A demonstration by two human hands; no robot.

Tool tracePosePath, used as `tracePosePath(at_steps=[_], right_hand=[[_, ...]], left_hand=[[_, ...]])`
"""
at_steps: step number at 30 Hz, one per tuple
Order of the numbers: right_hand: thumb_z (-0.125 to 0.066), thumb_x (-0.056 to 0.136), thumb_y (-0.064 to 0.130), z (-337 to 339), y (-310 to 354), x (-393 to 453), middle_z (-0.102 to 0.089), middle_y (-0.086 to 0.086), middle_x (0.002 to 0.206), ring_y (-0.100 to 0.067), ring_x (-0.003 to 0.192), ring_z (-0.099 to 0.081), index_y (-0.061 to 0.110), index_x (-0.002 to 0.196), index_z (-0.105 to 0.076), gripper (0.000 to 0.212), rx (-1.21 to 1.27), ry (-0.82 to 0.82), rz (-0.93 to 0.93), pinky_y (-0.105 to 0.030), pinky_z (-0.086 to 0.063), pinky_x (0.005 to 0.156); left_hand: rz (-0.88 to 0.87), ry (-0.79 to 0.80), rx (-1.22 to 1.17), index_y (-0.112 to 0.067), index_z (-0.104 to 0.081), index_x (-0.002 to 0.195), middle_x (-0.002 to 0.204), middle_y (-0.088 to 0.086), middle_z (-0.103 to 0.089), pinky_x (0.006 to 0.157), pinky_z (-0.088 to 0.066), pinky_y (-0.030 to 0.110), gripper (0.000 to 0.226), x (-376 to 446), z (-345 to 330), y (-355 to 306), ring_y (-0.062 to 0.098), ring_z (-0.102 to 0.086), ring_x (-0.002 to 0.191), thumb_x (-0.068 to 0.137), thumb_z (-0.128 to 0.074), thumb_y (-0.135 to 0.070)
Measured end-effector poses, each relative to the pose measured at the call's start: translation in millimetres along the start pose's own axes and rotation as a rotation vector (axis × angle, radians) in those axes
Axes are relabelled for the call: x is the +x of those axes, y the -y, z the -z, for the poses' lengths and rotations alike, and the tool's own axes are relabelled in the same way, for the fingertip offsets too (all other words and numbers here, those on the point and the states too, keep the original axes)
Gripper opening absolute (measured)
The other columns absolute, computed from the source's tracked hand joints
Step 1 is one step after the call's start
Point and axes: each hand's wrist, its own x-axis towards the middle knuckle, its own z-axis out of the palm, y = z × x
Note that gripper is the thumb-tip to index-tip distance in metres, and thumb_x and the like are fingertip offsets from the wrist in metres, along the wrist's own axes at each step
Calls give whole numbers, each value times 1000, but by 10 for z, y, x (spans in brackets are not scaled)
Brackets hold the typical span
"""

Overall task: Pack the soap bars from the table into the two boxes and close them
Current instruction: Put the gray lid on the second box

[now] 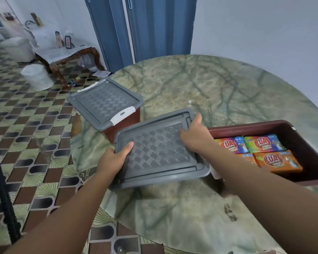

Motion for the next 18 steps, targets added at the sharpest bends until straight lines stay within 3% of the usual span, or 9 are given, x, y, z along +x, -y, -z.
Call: tracePosePath(at_steps=[2,3,6,9,12,18], right_hand=[[-51,101,32,159,-82,75,-42,-28,146,-38,116,-59,11,160,5,84,-86,-14,29,-49,-50,97],[-52,100,38,248,-132,100,-40,-27,148,-40,120,-57,11,160,4,86,-110,-29,36,-51,-48,101],[-56,95,59,551,-341,150,-43,-24,145,-42,123,-54,10,155,-12,89,-169,-81,22,-52,-47,100],[-55,90,71,896,-651,199,-45,-22,146,-41,125,-54,10,156,-15,98,-211,-122,-18,-54,-48,100],[-54,88,75,1179,-937,199,-49,-21,142,-41,125,-55,7,148,-25,95,-243,-146,-43,-53,-48,100],[-49,85,81,1760,-1606,157,-56,-19,135,-40,119,-57,10,139,-35,91,-286,-172,-81,-52,-50,96]], left_hand=[[-73,-24,-26,-26,-69,96,91,-6,-75,89,-56,42,77,-90,-38,-146,19,-71,87,56,-68,-92],[-103,-31,-35,-26,-65,96,92,-6,-73,87,-56,41,68,-163,-65,-250,18,-70,88,62,-71,-85],[-189,-33,-2,-24,-55,97,95,-6,-68,86,-54,42,58,-370,-227,-570,16,-68,90,72,-76,-72],[-275,-16,94,-27,-57,91,90,-13,-66,84,-50,34,48,-523,-511,-859,6,-63,83,76,-74,-70],[-291,35,169,-31,-65,101,93,-15,-71,87,-53,36,70,-634,-795,-1032,9,-68,88,64,-65,-89],[-320,51,302,-22,-55,105,95,-6,-66,67,-47,35,71,-1103,-1429,-1421,15,-64,83,71,-64,-85]])
